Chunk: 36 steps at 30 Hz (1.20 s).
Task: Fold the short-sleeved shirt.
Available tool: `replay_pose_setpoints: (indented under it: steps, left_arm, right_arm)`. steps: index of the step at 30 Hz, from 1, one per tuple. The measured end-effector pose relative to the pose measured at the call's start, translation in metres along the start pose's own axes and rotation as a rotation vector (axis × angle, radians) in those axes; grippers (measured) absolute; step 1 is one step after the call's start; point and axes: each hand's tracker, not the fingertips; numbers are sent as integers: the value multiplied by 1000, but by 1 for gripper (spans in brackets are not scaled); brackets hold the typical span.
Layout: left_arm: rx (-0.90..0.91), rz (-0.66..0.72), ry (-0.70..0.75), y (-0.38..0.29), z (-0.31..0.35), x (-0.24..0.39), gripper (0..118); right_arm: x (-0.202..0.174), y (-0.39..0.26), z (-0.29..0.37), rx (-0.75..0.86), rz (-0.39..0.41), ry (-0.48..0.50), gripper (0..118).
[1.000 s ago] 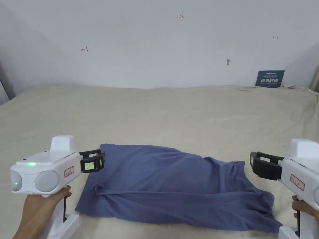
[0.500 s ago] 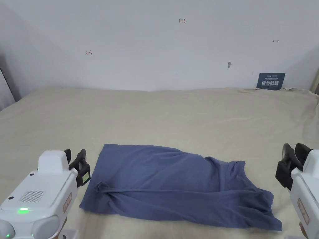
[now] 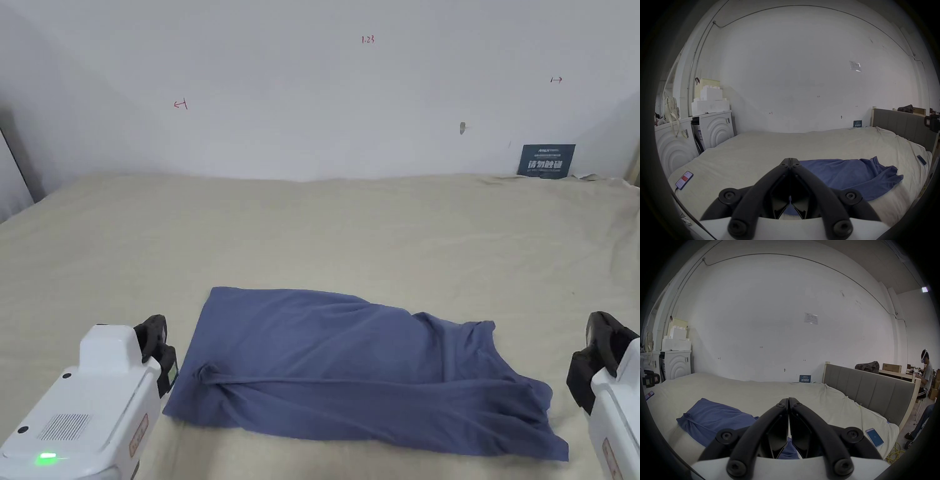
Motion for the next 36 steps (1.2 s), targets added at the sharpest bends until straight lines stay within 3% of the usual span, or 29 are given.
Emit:
replay_pose_setpoints:
  steps: [7,15,22,24,25,27,28,29,34,36]
  left_arm:
    - [-178,37,-61,8,-28,-2,0]
    - [-558,47,-144,-4,-107,-5,0]
    - [-764,29,-106,-50,-161,-16,0]
    - [-800,49,-113,-66,-176,-26,8]
    - [-822,67,-110,-71,-182,-28,18]
    - [-873,106,-109,-77,-183,-32,59]
    - [-899,112,-103,-81,-186,-33,74]
    - [-897,115,-95,-84,-188,-33,79]
    - [-943,107,-82,-93,-183,-30,79]
    - [-970,102,-77,-111,-189,-39,73]
  right_arm:
    - [-3,1,-9,-8,12,0,0]
    - [-4,-7,-28,-53,4,2,0]
    - [-5,-19,-42,-109,10,2,0]
    - [-7,-23,-46,-126,12,2,0]
    - [-7,-25,-47,-135,16,4,0]
    - [-9,-28,-51,-150,27,5,0]
    - [-10,-29,-53,-153,28,7,0]
    - [-10,-30,-54,-160,29,11,0]
    - [-13,-35,-61,-181,22,9,0]
    - [-14,-37,-63,-192,18,12,0]
